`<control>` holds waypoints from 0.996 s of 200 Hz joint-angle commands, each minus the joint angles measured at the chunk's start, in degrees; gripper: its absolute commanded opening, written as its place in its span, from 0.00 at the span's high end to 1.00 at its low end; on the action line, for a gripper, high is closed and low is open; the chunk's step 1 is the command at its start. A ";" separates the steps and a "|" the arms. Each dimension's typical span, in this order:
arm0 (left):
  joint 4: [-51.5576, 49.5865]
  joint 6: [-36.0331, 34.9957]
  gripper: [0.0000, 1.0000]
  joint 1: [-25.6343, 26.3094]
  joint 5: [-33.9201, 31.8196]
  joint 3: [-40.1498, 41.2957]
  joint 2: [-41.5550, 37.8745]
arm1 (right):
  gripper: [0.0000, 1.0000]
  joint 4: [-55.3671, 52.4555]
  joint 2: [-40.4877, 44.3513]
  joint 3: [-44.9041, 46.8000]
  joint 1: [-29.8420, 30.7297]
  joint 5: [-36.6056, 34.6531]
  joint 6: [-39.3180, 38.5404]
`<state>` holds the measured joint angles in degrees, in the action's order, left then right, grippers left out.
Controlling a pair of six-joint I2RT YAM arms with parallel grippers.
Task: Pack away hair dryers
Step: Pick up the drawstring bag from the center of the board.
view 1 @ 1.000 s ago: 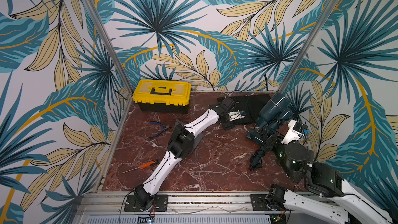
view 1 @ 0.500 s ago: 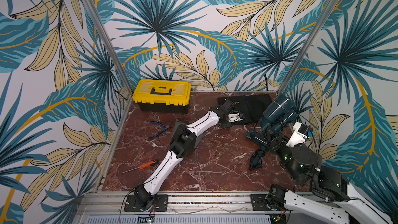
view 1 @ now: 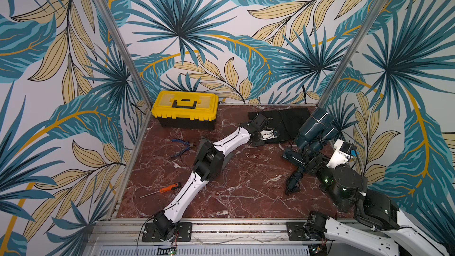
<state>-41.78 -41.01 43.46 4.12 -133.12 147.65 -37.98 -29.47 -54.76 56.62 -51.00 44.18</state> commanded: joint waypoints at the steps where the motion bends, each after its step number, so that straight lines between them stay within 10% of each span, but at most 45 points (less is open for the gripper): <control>1: -2.45 1.40 1.00 -0.09 0.83 5.12 -7.83 | 1.00 -1.91 -0.45 -1.43 -0.05 -0.28 1.10; 87: -14.45 13.35 1.00 -1.89 5.77 16.19 -29.19 | 1.00 -2.54 -1.84 5.75 -0.09 19.86 17.76; 199: -14.74 23.11 1.00 -1.89 11.74 22.61 -36.00 | 1.00 7.81 -13.65 11.06 -0.10 41.59 16.90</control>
<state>-56.40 -20.45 41.58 13.52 -111.98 114.10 -37.80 -43.75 -45.41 56.62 -13.13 61.23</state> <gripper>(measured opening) 0.057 0.353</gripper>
